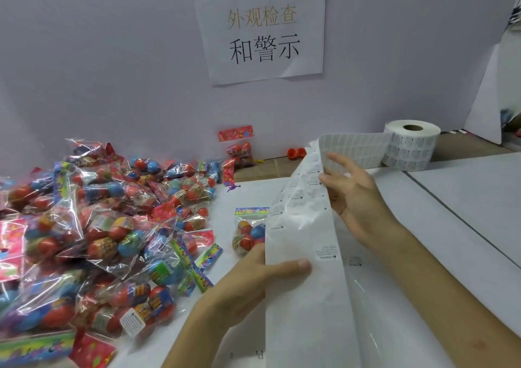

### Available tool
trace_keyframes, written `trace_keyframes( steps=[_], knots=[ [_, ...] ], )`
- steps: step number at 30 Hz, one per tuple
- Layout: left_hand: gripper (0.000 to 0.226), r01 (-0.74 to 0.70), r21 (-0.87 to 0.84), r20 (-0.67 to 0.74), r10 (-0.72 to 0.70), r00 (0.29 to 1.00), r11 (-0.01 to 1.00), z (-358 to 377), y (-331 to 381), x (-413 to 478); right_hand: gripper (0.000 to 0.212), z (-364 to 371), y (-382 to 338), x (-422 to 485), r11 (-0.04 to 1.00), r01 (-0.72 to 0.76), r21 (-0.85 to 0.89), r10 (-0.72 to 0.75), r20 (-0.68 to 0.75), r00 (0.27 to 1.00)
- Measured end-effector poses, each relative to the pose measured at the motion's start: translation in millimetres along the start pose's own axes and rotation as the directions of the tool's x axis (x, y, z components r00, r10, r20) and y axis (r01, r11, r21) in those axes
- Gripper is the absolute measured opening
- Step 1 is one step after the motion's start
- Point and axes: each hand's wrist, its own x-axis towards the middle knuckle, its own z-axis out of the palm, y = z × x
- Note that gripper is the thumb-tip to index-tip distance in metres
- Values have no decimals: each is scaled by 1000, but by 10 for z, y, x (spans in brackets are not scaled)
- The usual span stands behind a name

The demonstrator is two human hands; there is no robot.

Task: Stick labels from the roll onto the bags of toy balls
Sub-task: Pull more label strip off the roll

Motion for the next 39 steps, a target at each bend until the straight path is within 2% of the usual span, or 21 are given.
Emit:
trace_keyframes(
  steps=[1, 2, 3, 4, 5, 8, 10, 11, 16, 27, 32, 37, 39],
  knots=[
    [28, -9, -6, -54, 8, 998, 1000, -2, 3, 15, 45, 14, 8, -21, 984, 104, -144, -118, -90, 989],
    [32, -23, -12, -113, 21, 993, 1000, -15, 3, 25, 41, 27, 9, -44, 922, 220, -318, -274, -139, 952],
    [35, -43, -16, -166, 40, 985, 999, -28, 1, 30, 34, 39, -2, -67, 821, 327, -468, -420, -106, 901],
    [33, -68, -18, -205, 63, 977, 998, -37, 5, 28, 25, 48, -19, -97, 718, 422, -553, -510, -5, 860],
    [28, -91, -16, -235, 85, 968, 996, -41, 16, 22, 19, 62, -38, -134, 650, 503, -569, -538, 123, 834],
    [22, -145, -25, -285, 132, 949, 989, -50, 30, 15, 13, 115, -39, -236, 555, 636, -536, -443, 457, 771],
    [30, -171, -44, -322, 148, 935, 984, -61, 26, 27, 15, 118, 1, -243, 428, 682, -593, -369, 574, 731],
    [34, -183, -46, -336, 157, 929, 982, -67, 23, 34, 16, 109, 25, -232, 398, 678, -619, -328, 594, 735],
    [30, -227, -50, -368, 194, 909, 973, -98, 35, 31, 16, 66, 128, -170, 381, 638, -669, -229, 600, 766],
    [23, -246, 53, -460, 242, 854, 968, -89, 7, 52, 15, 123, 225, -177, 390, 636, -666, -247, 590, 769],
    [21, -240, 71, -458, 245, 855, 968, -97, -7, 67, 19, 113, 221, -174, 399, 641, -656, -264, 587, 765],
    [36, -274, 74, -443, 278, 852, 959, -107, -1, 65, 22, 108, 217, -178, 437, 611, -661, -236, 571, 786],
    [30, -273, 93, -462, 284, 840, 958, -115, -13, 74, 18, 96, 216, -168, 436, 603, -668, -218, 572, 791]
  ],
)
